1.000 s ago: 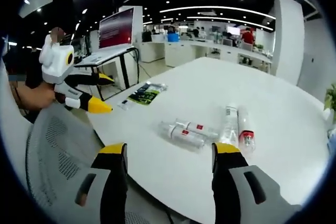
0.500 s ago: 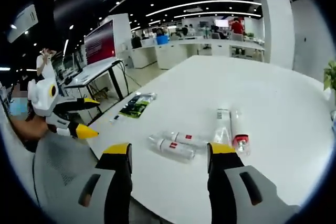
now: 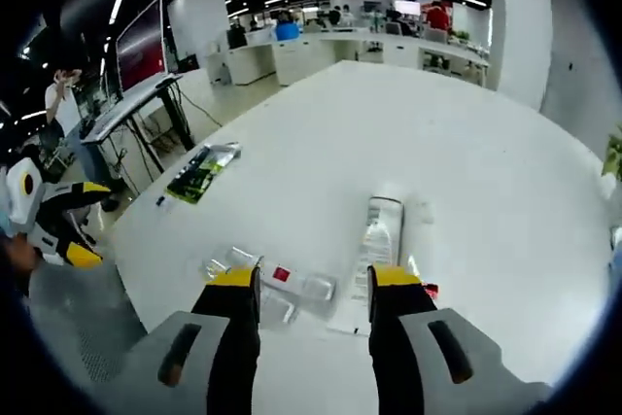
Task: Arrange the skincare products in the storage area until every visible bottle or jar stands upright without overlapping.
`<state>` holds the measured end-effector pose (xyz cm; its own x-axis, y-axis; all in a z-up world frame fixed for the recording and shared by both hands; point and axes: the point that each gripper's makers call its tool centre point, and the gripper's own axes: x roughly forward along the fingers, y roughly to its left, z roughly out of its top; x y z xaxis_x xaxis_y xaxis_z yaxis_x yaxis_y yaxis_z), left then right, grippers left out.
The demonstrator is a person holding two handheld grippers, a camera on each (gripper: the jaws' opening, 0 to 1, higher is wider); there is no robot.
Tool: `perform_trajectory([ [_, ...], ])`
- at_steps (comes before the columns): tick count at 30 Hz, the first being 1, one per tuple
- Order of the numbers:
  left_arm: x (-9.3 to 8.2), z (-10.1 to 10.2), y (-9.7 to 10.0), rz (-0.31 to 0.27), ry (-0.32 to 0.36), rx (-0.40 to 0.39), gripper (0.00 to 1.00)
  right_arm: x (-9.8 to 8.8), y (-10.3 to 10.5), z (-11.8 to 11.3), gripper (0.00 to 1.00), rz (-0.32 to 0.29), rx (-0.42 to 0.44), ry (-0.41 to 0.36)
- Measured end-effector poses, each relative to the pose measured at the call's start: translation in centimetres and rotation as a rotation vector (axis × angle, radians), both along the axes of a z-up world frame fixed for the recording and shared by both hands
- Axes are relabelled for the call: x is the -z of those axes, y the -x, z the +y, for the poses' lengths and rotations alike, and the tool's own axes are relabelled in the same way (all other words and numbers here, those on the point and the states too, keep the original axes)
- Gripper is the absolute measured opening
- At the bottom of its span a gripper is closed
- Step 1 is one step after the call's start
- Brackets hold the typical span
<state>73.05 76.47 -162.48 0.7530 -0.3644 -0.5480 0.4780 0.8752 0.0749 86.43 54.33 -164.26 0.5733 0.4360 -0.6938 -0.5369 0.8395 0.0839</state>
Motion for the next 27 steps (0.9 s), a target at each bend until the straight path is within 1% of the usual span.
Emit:
perform_trajectory([
  [2,0.0,0.0,0.0,0.0,0.002,-0.002,0.62,0.7,-1.0,0.0,0.42,0.013,-0.001,0.019],
  [3,0.1,0.0,0.0,0.001,0.001,-0.002,0.62,1.1,-1.3,-0.1,0.42,0.019,-0.001,0.038],
  [4,0.2,0.1,-0.1,0.002,0.0,-0.002,0.62,1.6,-2.0,-0.5,0.42,0.021,-0.003,0.082],
  [7,0.4,0.1,0.0,0.007,-0.001,0.0,0.62,2.4,-3.3,-0.8,0.4,0.033,0.005,0.128],
  [11,0.6,0.2,0.0,0.017,-0.003,-0.002,0.61,3.5,-4.4,-0.9,0.41,0.062,0.018,0.154],
  [14,0.8,0.2,0.0,0.023,-0.003,0.0,0.61,4.1,-4.8,-0.9,0.41,0.091,0.033,0.15],
  [17,0.9,0.2,0.0,0.029,-0.004,0.001,0.61,4.6,-5.2,-1.1,0.39,0.102,0.045,0.164],
  [21,1.1,0.2,0.1,0.04,-0.001,0.005,0.61,5.7,-5.4,-1.6,0.4,0.141,0.068,0.182],
  [24,1.1,0.2,0.0,0.038,0.007,0.001,0.61,6.1,-5.8,-1.8,0.37,0.143,0.073,0.193],
  [25,1.1,0.3,0.0,0.039,0.007,-0.004,0.61,6.2,-5.4,-1.7,0.38,0.152,0.078,0.194],
  [27,1.1,0.4,-0.1,0.042,0.008,-0.014,0.61,6.6,-5.5,-1.7,0.4,0.15,0.081,0.208],
])
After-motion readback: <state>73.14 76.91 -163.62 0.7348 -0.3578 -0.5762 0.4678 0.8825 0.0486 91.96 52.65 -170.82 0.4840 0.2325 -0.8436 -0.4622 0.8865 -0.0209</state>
